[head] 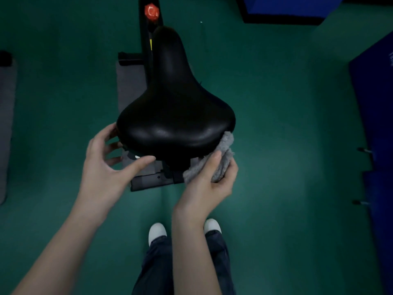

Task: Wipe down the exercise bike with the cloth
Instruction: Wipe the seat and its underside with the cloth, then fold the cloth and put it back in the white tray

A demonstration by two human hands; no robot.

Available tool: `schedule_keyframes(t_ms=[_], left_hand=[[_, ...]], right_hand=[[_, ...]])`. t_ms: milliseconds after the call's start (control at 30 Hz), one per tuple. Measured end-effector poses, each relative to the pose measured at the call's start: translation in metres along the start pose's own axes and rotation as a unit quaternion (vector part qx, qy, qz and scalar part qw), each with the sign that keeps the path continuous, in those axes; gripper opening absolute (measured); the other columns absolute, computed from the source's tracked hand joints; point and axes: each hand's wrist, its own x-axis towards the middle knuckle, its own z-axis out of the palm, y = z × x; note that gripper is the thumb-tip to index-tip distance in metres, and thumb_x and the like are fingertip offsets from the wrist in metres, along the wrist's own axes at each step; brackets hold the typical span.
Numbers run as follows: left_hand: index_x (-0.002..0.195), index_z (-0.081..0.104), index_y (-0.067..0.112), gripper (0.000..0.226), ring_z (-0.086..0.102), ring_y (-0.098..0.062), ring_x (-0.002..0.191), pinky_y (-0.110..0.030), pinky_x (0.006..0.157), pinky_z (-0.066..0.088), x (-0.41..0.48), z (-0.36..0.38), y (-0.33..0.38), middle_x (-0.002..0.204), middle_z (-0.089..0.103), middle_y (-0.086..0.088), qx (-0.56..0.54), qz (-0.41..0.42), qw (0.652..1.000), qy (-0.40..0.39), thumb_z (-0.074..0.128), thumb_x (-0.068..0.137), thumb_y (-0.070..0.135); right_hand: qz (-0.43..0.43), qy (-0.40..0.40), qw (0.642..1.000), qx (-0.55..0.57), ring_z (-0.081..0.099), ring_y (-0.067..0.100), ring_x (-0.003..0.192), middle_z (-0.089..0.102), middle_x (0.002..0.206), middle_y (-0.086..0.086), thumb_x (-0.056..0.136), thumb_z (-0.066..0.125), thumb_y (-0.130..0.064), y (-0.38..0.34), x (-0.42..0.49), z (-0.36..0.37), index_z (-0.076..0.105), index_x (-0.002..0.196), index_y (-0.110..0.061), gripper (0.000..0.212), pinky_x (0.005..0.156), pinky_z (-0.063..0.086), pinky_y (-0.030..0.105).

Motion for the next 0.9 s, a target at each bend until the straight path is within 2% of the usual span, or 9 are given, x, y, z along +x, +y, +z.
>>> schedule_keyframes(t_ms=[100, 200, 333, 367, 467, 567, 700, 800, 900], left_hand=[[0.132, 0.047, 0.036, 0.092, 0.053, 0.008, 0.109, -0.032, 0.093, 0.047, -0.003, -0.006, 0.005, 0.129, 0.048, 0.011, 0.055, -0.006, 0.998, -0.004, 0.076, 0.049, 0.064], [0.138, 0.045, 0.028, 0.096, 0.053, -0.006, 0.113, -0.04, 0.099, 0.046, -0.012, -0.007, 0.017, 0.127, 0.044, 0.01, 0.096, -0.016, 0.995, -0.009, 0.072, 0.052, 0.06], [0.132, 0.051, 0.025, 0.08, 0.053, -0.007, 0.108, -0.035, 0.095, 0.047, -0.025, -0.014, 0.04, 0.122, 0.045, 0.009, 0.096, -0.022, 0.995, -0.016, 0.071, 0.059, 0.051], [0.129, 0.053, 0.026, 0.069, 0.053, -0.008, 0.108, -0.036, 0.094, 0.047, -0.028, -0.015, 0.047, 0.121, 0.046, 0.009, 0.099, -0.016, 0.995, -0.019, 0.073, 0.065, 0.044], [0.122, 0.058, 0.027, 0.045, 0.056, -0.012, 0.107, -0.038, 0.094, 0.048, -0.032, -0.015, 0.07, 0.118, 0.049, 0.01, 0.107, 0.006, 0.994, -0.022, 0.072, 0.08, 0.022], [0.118, 0.062, 0.023, 0.034, 0.059, -0.011, 0.104, -0.034, 0.091, 0.048, -0.03, -0.007, 0.099, 0.111, 0.053, 0.009, 0.109, 0.024, 0.993, -0.029, 0.068, 0.085, 0.017], [0.11, 0.066, 0.025, 0.024, 0.059, -0.002, 0.095, -0.029, 0.087, 0.049, -0.026, 0.016, 0.144, 0.101, 0.057, 0.017, 0.105, 0.051, 0.992, -0.041, 0.066, 0.088, 0.016], [0.107, 0.066, 0.027, 0.021, 0.061, -0.008, 0.096, -0.028, 0.087, 0.049, -0.027, 0.045, 0.179, 0.1, 0.059, 0.018, 0.107, 0.073, 0.99, -0.049, 0.065, 0.088, 0.016], [0.105, 0.066, 0.028, 0.02, 0.062, -0.008, 0.096, -0.026, 0.086, 0.048, -0.03, 0.083, 0.21, 0.103, 0.062, 0.014, 0.099, 0.09, 0.989, -0.062, 0.064, 0.089, 0.017]], right_hand=[[-0.027, -0.028, 0.998, -0.048, 0.066, 0.013, 0.097, 0.07, 0.101, 0.001, 0.093, 0.06, -0.019, -0.01, -0.005, -0.013, 0.066, 0.106, -0.018, 0.014, 0.086, 0.052, 0.028], [-0.028, -0.058, 0.996, -0.062, 0.065, 0.009, 0.099, 0.07, 0.104, 0.0, 0.093, 0.061, -0.016, -0.033, -0.003, -0.026, 0.066, 0.109, -0.016, 0.017, 0.086, 0.052, 0.023], [-0.05, -0.075, 0.993, -0.076, 0.065, 0.005, 0.099, 0.07, 0.104, -0.005, 0.092, 0.061, -0.012, -0.077, 0.0, -0.034, 0.066, 0.107, -0.019, 0.017, 0.086, 0.051, 0.016], [-0.052, -0.081, 0.992, -0.08, 0.064, 0.004, 0.099, 0.07, 0.103, -0.006, 0.092, 0.061, -0.012, -0.09, 0.003, -0.035, 0.066, 0.106, -0.02, 0.017, 0.087, 0.051, 0.018], [-0.062, -0.106, 0.988, -0.097, 0.063, 0.011, 0.106, 0.069, 0.111, 0.0, 0.092, 0.061, -0.014, -0.125, 0.012, -0.04, 0.065, 0.111, -0.013, 0.02, 0.098, 0.05, 0.036], [-0.082, -0.138, 0.982, -0.098, 0.062, 0.014, 0.108, 0.067, 0.114, 0.003, 0.092, 0.061, -0.014, -0.156, 0.021, -0.042, 0.065, 0.112, -0.011, 0.02, 0.099, 0.049, 0.039], [-0.105, -0.178, 0.974, -0.09, 0.062, 0.01, 0.106, 0.067, 0.114, 0.002, 0.092, 0.062, -0.013, -0.193, 0.041, -0.052, 0.065, 0.108, -0.016, 0.017, 0.095, 0.049, 0.027], [-0.132, -0.199, 0.968, -0.075, 0.061, -0.001, 0.103, 0.066, 0.113, -0.006, 0.091, 0.063, -0.012, -0.222, 0.062, -0.065, 0.064, 0.105, -0.023, 0.018, 0.088, 0.047, 0.012], [-0.149, -0.205, 0.965, -0.062, 0.06, -0.008, 0.098, 0.066, 0.107, -0.015, 0.091, 0.063, -0.011, -0.249, 0.093, -0.081, 0.064, 0.108, -0.02, 0.02, 0.08, 0.043, 0.005]])
